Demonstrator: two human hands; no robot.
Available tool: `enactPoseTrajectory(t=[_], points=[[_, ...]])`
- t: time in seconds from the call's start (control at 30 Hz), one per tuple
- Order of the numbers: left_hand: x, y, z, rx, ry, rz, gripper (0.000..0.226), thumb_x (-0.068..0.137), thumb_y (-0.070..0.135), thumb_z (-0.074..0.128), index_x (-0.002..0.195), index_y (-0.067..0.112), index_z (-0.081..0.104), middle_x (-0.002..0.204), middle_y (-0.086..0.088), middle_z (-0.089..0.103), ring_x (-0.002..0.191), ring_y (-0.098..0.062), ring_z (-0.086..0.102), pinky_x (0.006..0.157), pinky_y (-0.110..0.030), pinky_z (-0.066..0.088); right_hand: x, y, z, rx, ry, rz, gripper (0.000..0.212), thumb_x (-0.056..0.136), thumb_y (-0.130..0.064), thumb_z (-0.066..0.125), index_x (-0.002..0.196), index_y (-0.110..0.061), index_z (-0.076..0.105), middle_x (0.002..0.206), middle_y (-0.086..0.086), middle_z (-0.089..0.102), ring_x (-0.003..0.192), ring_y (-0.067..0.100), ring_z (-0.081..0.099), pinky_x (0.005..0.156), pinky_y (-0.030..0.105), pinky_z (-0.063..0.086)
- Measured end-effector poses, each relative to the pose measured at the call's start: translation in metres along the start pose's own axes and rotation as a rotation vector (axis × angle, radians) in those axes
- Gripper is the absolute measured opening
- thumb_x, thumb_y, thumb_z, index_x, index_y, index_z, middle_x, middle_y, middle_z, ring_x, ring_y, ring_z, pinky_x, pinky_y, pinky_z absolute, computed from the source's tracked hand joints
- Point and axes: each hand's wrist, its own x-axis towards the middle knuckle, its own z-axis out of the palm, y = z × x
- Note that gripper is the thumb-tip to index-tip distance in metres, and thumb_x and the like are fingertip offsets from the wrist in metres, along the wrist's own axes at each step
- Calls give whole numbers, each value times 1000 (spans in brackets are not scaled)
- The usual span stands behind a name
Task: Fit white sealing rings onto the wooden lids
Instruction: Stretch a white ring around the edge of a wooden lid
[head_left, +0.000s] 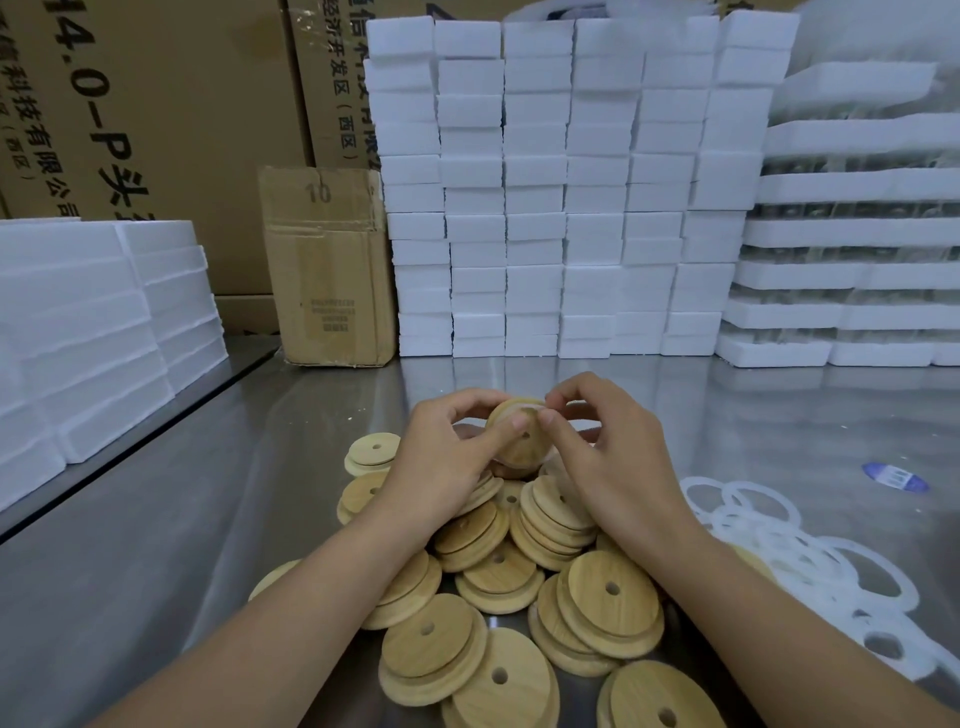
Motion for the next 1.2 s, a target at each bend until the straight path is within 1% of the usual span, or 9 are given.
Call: enactPoseTrajectory(t=[0.13, 0.27, 0.33, 0.53, 0.67, 0.87, 0.97, 1.13, 1.2], points=[[1, 1, 0, -6, -33, 11, 13, 92, 27, 83, 104, 23, 80, 87, 5, 82, 68, -4, 73, 65, -18, 54, 7, -2, -7, 123, 18, 131, 12, 97, -22, 72, 86, -26, 70, 102, -14, 75, 100, 1, 70, 80, 29, 55], [2, -1, 0, -35, -11, -9, 16, 93, 25, 82, 108, 22, 80, 96, 3, 83, 81, -12, 78, 76, -29, 60, 14, 0, -11, 198, -38, 246, 8, 96, -22, 74, 88, -21, 74, 94, -10, 78, 79, 15, 72, 62, 17, 52], [1, -3, -1, -59, 3, -26, 18, 94, 25, 82, 111, 22, 79, 101, 1, 82, 92, -18, 79, 84, -36, 63, 14, 1, -9, 188, -66, 255, 9, 96, -25, 74, 88, -21, 76, 84, -8, 78, 70, 9, 68, 58, 18, 49], [0, -3, -2, -199, 59, -104, 18, 95, 21, 80, 113, 17, 78, 112, -6, 77, 92, -19, 79, 71, -35, 65, 9, 2, -6, 208, -101, 236, 11, 93, -28, 78, 85, -22, 76, 76, -11, 77, 67, -1, 67, 67, 22, 47], [0, -1, 0, -165, 39, -97, 20, 92, 24, 84, 110, 18, 78, 107, -6, 79, 91, -20, 79, 72, -35, 65, 5, 0, -6, 115, -68, 148, 8, 95, -26, 76, 87, -25, 75, 87, -12, 78, 88, 4, 73, 74, 31, 55], [-2, 2, 1, -47, -23, -12, 19, 94, 33, 81, 112, 25, 81, 102, 2, 82, 94, -20, 78, 78, -30, 61, 0, -11, -4, 91, -28, 4, 9, 96, -23, 75, 87, -25, 76, 87, -13, 75, 92, 7, 71, 76, 27, 55], [-1, 3, 0, -65, -48, 10, 19, 96, 27, 78, 113, 21, 81, 104, 0, 82, 98, -24, 78, 86, -35, 64, 3, -11, -7, 130, -19, 34, 8, 96, -23, 75, 88, -25, 77, 93, -11, 75, 97, 6, 70, 80, 31, 54], [-2, 4, 0, -64, -59, 18, 17, 97, 27, 78, 112, 21, 81, 104, 1, 82, 96, -18, 78, 79, -24, 60, 11, -7, -14, 195, -40, 134, 8, 93, -25, 78, 85, -25, 79, 92, -15, 77, 94, -5, 68, 79, 8, 48], [-2, 2, -3, -81, -15, -1, 16, 97, 27, 77, 112, 23, 81, 104, 2, 82, 97, -17, 78, 80, -26, 61, 13, -4, -15, 267, -22, 226, 9, 95, -25, 76, 86, -24, 78, 84, -18, 76, 84, -8, 68, 78, 15, 50]])
